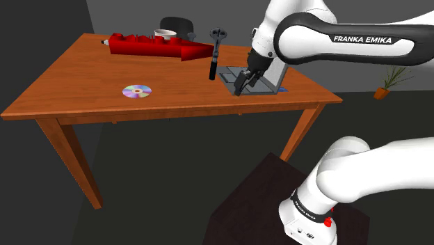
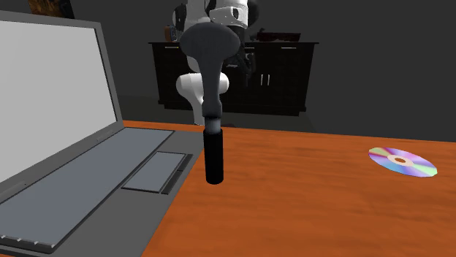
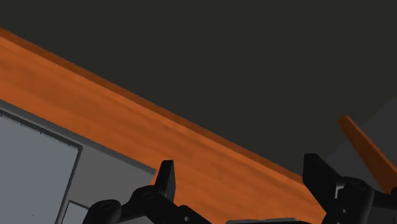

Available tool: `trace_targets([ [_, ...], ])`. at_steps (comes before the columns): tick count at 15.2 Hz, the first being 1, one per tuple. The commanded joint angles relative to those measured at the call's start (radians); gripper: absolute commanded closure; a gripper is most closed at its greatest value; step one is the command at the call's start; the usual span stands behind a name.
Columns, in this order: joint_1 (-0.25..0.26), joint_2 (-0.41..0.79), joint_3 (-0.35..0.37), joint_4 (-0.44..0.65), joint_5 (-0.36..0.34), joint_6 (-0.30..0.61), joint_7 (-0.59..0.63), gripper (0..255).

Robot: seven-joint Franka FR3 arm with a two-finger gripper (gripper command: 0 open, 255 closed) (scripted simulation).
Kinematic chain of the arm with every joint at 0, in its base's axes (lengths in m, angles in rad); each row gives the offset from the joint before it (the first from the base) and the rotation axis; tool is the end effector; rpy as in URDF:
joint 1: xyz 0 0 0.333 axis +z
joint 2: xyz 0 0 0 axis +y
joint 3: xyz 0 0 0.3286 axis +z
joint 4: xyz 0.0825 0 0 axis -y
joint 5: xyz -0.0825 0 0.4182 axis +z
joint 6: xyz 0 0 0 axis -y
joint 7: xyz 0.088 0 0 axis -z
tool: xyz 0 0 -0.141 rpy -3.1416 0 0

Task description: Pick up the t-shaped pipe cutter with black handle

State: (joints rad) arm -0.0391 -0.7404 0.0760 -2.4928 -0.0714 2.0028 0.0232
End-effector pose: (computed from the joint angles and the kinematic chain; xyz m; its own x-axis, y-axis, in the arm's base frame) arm 0.3859 0.0097 0.5218 0.9685 0.0359 0.2462 0.0074 -0.9933 0.1155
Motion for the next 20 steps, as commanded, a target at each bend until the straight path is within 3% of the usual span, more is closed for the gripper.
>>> trace_targets([
  [1,-0.024,0.041,0.013,-0.004,-0.017,0.112,0.043,0],
  [6,-0.101,0.156,0.052,0.006,-0.079,0.368,0.164,0],
  [11,-0.215,0.282,0.113,0.055,-0.182,0.592,0.322,0],
  [16,-0.385,0.404,0.216,0.144,-0.357,0.769,0.548,0],
  [20,-0.571,0.494,0.340,0.247,-0.579,0.863,0.805,0],
])
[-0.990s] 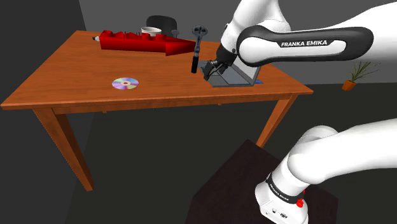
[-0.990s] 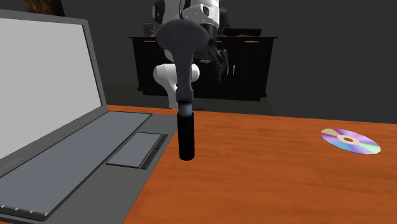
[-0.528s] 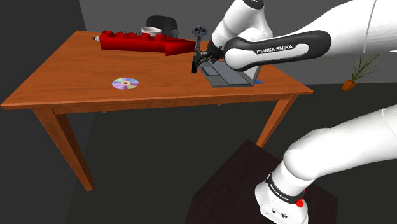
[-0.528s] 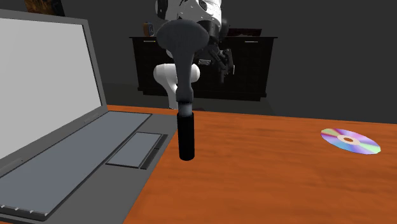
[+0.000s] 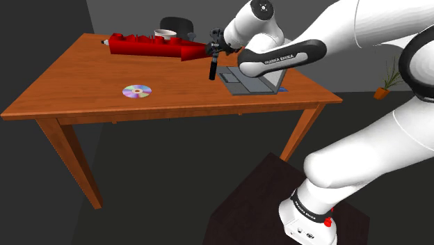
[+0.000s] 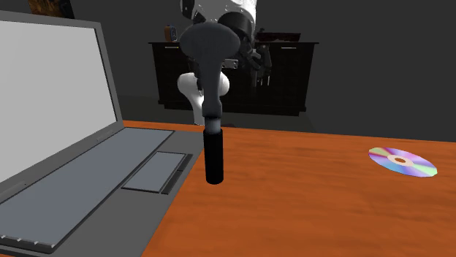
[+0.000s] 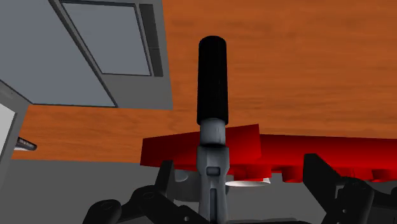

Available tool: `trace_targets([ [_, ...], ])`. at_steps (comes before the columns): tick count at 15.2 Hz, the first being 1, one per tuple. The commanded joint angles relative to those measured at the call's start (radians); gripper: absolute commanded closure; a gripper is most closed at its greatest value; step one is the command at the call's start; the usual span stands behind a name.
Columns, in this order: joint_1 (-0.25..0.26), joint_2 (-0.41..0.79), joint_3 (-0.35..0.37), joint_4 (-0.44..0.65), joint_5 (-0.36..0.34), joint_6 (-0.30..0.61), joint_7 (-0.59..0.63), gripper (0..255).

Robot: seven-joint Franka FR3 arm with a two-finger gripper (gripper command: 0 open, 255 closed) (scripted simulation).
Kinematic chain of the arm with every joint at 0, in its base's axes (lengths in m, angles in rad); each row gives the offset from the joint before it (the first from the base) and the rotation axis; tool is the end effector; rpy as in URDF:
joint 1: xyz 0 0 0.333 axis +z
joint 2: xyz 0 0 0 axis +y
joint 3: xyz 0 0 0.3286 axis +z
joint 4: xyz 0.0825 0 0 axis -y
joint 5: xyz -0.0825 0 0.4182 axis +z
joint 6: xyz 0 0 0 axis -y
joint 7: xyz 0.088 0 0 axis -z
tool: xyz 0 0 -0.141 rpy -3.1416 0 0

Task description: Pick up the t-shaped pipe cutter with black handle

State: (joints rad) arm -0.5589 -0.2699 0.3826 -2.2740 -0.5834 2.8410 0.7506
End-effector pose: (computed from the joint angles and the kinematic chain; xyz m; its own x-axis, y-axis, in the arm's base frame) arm 0.5683 -0.0656 0.5217 0.5825 -0.2204 0.7824 -0.4207 -0.9053 0.0581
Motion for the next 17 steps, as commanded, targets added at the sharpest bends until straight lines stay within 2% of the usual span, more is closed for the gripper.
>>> trace_targets([
  [1,-0.099,0.045,0.066,0.059,-0.137,0.039,0.154,0],
  [4,-0.237,0.111,0.166,0.163,-0.369,0.056,0.404,0],
  [10,-0.277,0.142,0.199,0.156,-0.540,0.075,0.569,0],
  [12,-0.295,0.157,0.215,0.152,-0.625,0.080,0.650,0],
  [14,-0.294,0.157,0.214,0.151,-0.626,0.080,0.650,0],
  [15,-0.294,0.159,0.213,0.153,-0.625,0.080,0.648,255],
  [17,-0.293,0.158,0.213,0.153,-0.623,0.079,0.647,255],
])
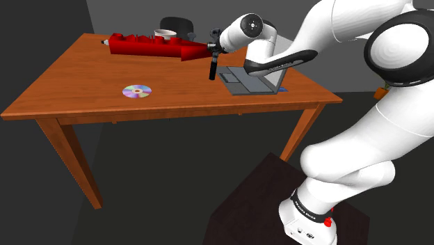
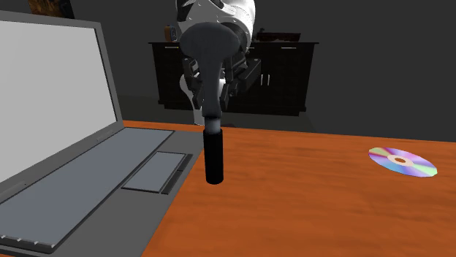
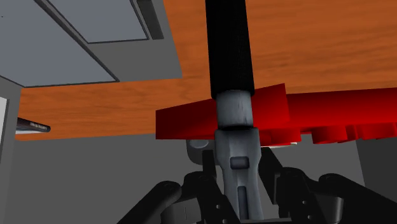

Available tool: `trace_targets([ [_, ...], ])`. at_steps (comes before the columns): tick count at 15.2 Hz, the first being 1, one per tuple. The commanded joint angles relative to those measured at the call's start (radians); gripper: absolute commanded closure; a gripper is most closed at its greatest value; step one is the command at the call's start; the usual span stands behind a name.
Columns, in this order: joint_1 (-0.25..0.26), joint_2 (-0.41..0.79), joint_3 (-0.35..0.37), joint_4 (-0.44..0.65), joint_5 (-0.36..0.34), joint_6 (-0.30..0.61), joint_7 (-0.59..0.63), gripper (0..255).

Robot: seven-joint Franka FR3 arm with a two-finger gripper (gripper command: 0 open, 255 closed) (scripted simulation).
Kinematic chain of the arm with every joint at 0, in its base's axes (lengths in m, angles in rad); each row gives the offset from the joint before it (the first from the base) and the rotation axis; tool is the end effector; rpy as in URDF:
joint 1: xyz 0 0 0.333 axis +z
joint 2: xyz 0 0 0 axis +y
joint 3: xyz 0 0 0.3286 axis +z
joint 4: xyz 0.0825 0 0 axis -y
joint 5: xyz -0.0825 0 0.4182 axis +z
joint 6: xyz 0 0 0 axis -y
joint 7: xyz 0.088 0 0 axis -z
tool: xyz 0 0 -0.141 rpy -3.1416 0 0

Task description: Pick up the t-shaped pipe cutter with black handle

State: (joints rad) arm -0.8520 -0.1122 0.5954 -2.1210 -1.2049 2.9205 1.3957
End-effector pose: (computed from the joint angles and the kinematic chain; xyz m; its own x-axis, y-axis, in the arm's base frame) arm 0.6081 -0.0973 0.5021 0.4157 -0.2542 0.8732 -0.5114 -0.8593 -0.0068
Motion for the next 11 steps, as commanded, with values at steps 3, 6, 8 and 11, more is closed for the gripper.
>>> trace_targets([
  [3,0.000,0.000,0.000,0.000,-0.002,0.000,0.002,255],
  [6,0.000,0.000,0.000,0.000,-0.002,0.000,0.001,255],
  [8,0.005,-0.007,-0.004,0.000,0.030,-0.001,-0.027,255],
  [11,0.024,-0.024,-0.021,0.006,0.127,-0.009,-0.119,255],
])
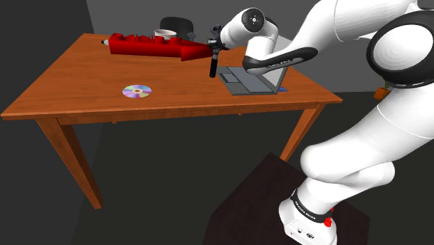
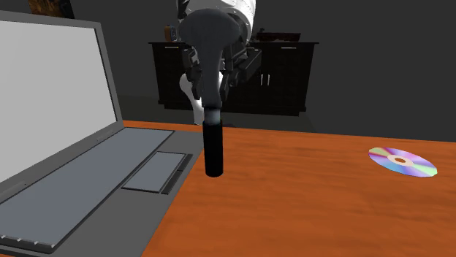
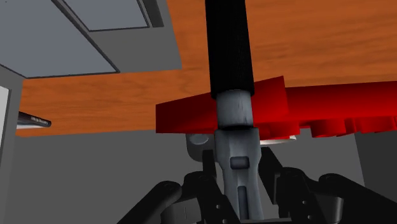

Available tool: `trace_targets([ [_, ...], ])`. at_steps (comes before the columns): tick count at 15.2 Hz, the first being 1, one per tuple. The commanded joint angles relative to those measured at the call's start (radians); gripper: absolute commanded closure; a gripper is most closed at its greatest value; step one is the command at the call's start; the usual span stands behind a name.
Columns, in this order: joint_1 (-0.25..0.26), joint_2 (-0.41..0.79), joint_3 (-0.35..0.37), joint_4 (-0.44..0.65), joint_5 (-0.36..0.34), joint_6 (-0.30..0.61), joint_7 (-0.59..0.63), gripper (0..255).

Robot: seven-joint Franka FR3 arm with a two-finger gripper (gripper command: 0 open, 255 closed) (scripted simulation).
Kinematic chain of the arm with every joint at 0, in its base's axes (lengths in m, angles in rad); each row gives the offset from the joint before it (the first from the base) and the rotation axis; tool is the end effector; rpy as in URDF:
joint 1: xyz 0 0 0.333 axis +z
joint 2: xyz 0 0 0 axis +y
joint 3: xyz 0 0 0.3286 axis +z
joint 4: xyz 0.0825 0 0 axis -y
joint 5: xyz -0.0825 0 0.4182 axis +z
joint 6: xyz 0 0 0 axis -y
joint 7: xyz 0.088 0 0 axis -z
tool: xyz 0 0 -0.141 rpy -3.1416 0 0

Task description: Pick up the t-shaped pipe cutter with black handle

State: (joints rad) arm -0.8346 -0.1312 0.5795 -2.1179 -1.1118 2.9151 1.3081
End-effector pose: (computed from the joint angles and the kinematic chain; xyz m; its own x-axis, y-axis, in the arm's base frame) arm 0.6077 -0.0970 0.5176 0.4157 -0.2537 0.8734 -0.5116 -0.8592 -0.0061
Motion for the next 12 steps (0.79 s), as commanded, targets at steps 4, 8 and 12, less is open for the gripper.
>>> trace_targets([
  [4,0.038,-0.024,-0.031,0.017,0.152,-0.022,-0.145,255],
  [8,0.070,-0.038,-0.056,0.038,0.255,-0.048,-0.246,255],
  [12,0.096,-0.047,-0.075,0.059,0.324,-0.072,-0.314,255],
])
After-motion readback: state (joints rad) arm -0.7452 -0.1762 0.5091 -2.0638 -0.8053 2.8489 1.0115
